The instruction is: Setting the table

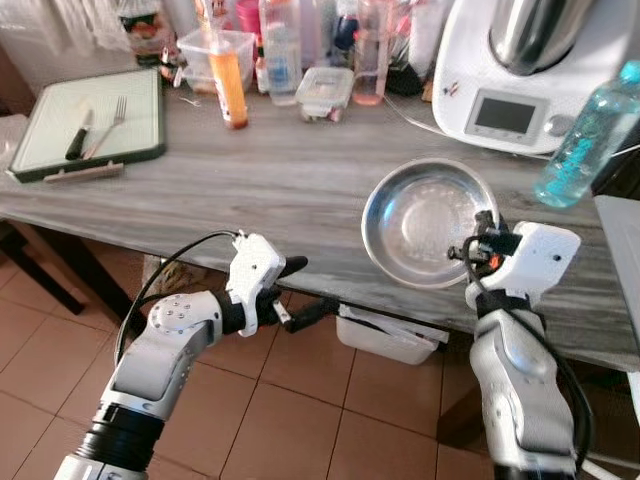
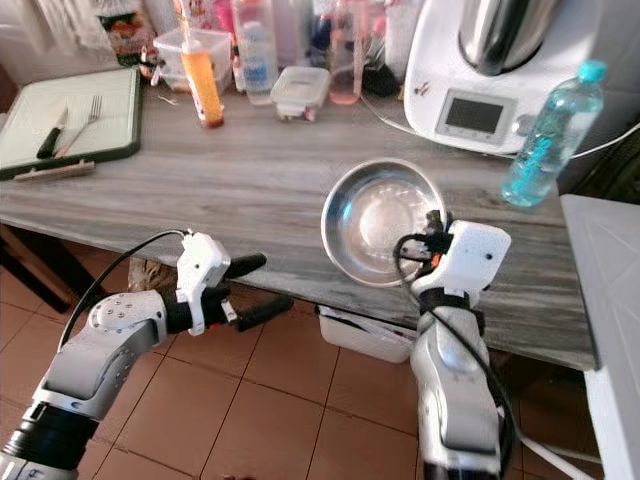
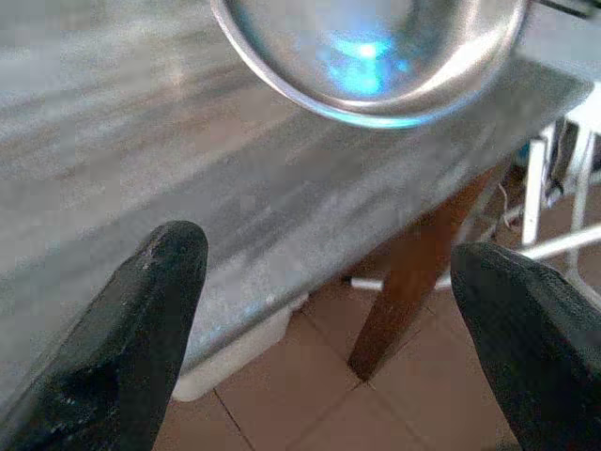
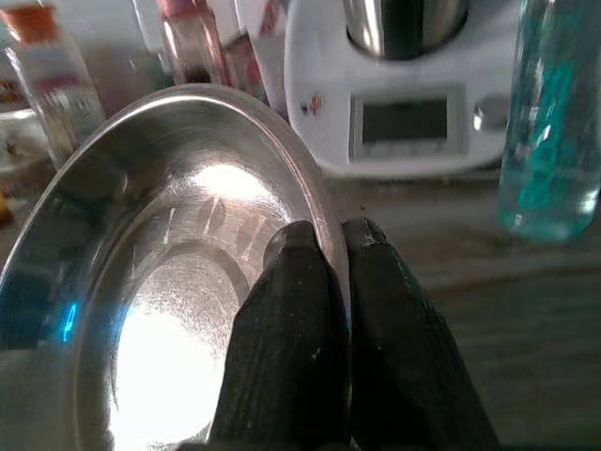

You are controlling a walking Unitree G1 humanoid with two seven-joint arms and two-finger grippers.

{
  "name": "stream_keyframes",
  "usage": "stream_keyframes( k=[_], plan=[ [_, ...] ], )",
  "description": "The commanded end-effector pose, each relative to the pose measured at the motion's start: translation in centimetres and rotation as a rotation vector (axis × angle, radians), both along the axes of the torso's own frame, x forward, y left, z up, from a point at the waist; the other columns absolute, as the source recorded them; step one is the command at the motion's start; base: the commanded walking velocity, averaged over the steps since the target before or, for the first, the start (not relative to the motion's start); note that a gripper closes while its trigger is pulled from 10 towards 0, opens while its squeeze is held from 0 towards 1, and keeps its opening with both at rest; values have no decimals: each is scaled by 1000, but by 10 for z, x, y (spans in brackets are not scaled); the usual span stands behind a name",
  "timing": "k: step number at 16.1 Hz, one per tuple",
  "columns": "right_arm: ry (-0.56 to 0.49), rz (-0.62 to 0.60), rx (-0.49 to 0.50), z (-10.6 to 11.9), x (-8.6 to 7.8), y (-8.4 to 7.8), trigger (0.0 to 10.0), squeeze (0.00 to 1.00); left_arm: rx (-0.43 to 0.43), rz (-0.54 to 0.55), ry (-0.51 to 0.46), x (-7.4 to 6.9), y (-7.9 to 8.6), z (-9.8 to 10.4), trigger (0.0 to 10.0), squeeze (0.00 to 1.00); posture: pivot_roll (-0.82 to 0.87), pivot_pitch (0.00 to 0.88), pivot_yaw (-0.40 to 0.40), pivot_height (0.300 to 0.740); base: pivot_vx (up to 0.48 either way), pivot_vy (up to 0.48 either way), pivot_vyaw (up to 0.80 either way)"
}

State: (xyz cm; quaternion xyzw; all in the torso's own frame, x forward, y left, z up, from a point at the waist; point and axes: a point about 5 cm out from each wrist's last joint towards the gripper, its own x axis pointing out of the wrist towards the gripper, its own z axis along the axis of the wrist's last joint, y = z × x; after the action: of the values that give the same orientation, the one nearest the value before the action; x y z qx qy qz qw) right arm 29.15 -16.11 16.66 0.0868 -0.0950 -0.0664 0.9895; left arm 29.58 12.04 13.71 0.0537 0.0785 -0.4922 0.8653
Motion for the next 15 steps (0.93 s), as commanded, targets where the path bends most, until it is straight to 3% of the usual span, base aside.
stream_keyframes(
  k=[1,3,5,9,11,15],
  plan=[
    [24,5,71,-4,6,7,10000,0,6,-28,2,-3,-1,1,10000,0,144,165,26,740,0,0,0],
    [49,31,166,-8,13,17,10000,0,7,-22,-8,1,-1,4,10000,0,149,166,23,740,0,0,0],
    [67,89,206,-10,17,31,10000,0,-1,-14,-12,2,-1,5,10000,0,155,162,17,740,0,0,0],
    [136,110,253,-20,24,41,10000,0,-3,-29,-6,0,-4,3,10000,0,160,154,7,740,0,0,0],
    [205,100,284,-29,23,40,10000,0,2,-23,-10,1,-3,4,10000,0,164,153,6,740,0,0,0],
    [244,52,315,-41,19,28,10000,0,3,13,-21,7,3,7,10000,0,161,149,10,740,0,0,0]
  ],
)
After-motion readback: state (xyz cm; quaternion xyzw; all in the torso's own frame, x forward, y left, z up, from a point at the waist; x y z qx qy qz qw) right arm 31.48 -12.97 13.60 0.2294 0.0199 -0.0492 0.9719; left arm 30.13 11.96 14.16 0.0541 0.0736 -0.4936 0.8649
